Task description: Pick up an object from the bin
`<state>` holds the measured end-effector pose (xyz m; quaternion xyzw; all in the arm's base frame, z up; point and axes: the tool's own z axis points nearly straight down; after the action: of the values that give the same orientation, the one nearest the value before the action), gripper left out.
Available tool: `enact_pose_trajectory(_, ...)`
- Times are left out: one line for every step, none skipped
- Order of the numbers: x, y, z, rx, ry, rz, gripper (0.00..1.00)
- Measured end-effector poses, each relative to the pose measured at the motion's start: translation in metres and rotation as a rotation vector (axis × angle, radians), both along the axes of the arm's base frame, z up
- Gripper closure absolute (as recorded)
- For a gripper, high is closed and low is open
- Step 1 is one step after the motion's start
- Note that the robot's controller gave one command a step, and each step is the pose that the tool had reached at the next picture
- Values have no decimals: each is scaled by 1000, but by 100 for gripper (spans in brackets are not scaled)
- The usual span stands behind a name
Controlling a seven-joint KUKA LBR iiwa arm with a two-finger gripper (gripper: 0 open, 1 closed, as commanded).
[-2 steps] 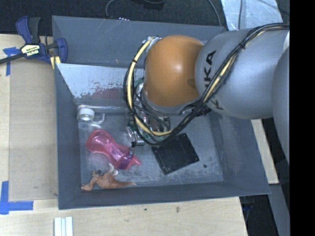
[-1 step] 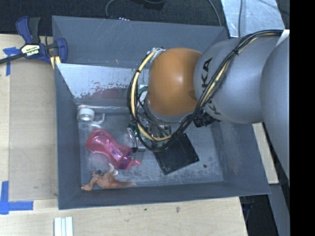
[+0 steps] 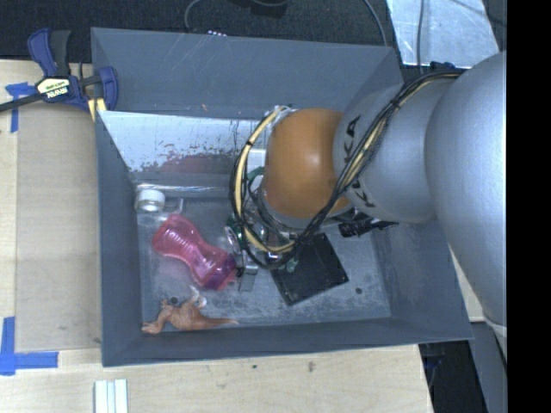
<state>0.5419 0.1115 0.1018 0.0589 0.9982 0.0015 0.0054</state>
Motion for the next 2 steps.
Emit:
enact_pose_trajectory(5, -12, -15, 6, -31, 41, 0)
enact_pose_trajectory(-13, -30, -8, 5, -19, 46, 0)
